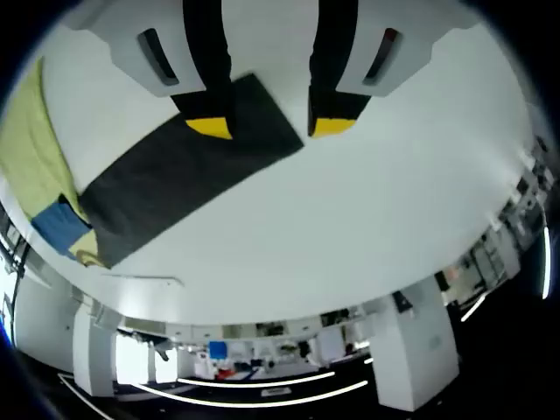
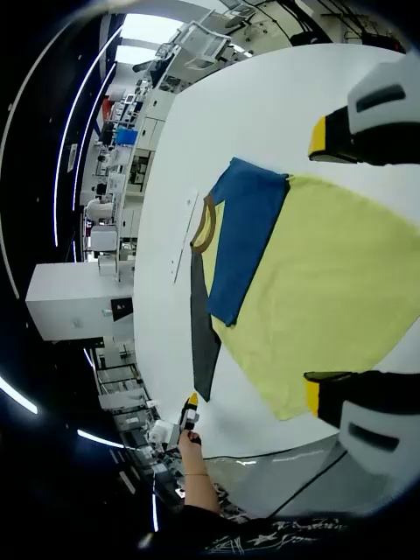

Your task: Fold the garment on the visible template until the final outline fits inside the template.

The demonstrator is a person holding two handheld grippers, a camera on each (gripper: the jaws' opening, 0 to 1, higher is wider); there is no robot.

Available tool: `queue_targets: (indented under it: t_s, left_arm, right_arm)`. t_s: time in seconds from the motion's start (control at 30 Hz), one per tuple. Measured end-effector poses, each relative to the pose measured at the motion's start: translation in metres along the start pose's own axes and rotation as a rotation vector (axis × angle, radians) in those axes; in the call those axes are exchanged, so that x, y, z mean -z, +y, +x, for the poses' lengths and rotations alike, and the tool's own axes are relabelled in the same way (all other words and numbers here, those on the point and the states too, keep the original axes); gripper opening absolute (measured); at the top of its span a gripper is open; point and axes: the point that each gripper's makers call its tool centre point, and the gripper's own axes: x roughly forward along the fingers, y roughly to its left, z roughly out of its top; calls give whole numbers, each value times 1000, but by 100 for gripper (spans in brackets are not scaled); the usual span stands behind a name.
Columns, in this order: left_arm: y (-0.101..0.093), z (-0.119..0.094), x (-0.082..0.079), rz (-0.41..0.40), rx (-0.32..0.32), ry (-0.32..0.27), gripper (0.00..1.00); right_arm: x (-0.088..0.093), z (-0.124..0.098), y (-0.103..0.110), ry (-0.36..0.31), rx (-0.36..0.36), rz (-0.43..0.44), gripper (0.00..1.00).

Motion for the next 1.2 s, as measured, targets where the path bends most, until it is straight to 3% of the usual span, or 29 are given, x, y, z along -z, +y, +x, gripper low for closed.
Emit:
queue_targets:
  t_s: [0.1,0.37,0.67,0.73,0.87,0.9,1.2]
  left_arm:
    - [-18,-8,4,-29,1,0,29]
    - [-28,-7,20,-133,-23,26,24]
    - [-30,-7,27,-176,-49,61,19]
    - [-34,-10,29,-228,-55,63,18]
    - [-37,-11,34,-257,-56,75,17]
    - [-34,-11,30,-258,-65,47,16]
    - [-26,-9,36,-310,-94,85,7]
  right_arm:
    - [0,-1,0,1,-1,-3,100]
    - [0,-6,-2,-2,11,-5,100]
    - [3,-6,0,-3,16,4,100]
    - [3,-6,1,-2,15,-1,100]
    - [3,-7,0,-2,13,-6,100]
    - [3,-8,0,-2,12,-7,100]
    - [3,-9,2,-14,3,-1,100]
